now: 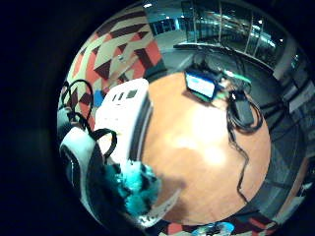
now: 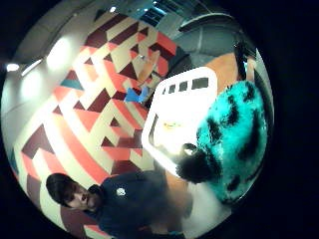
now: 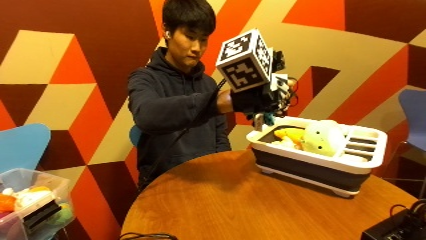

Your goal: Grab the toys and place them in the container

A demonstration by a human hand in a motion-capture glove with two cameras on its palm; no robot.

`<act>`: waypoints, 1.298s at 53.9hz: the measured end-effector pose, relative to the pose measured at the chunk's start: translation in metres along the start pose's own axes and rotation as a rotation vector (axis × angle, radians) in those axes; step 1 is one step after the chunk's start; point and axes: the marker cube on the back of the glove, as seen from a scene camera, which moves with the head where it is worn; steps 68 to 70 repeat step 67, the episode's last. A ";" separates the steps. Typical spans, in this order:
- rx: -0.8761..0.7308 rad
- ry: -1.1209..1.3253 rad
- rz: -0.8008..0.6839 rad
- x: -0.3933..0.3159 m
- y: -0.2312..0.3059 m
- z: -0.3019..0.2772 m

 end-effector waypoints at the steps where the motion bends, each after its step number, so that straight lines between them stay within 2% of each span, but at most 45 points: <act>1: 0.007 -0.006 -0.013 -0.008 -0.002 0.000; 9: 0.020 -0.097 -0.107 -0.055 -0.013 0.021; 17: 0.004 -0.136 -0.133 -0.073 -0.021 0.066; 24: -0.107 -0.155 -0.119 -0.082 -0.018 0.113; 32: -0.236 -0.167 -0.088 -0.065 -0.017 0.129; 39: -0.162 -0.158 -0.094 -0.069 -0.016 0.109; 48: -0.048 -0.140 -0.085 -0.055 -0.013 0.034; 56: -0.006 -0.033 -0.073 -0.034 0.013 -0.017; 66: 0.009 0.164 -0.043 0.002 0.074 -0.027; 70: 0.008 0.170 -0.040 0.004 0.077 -0.027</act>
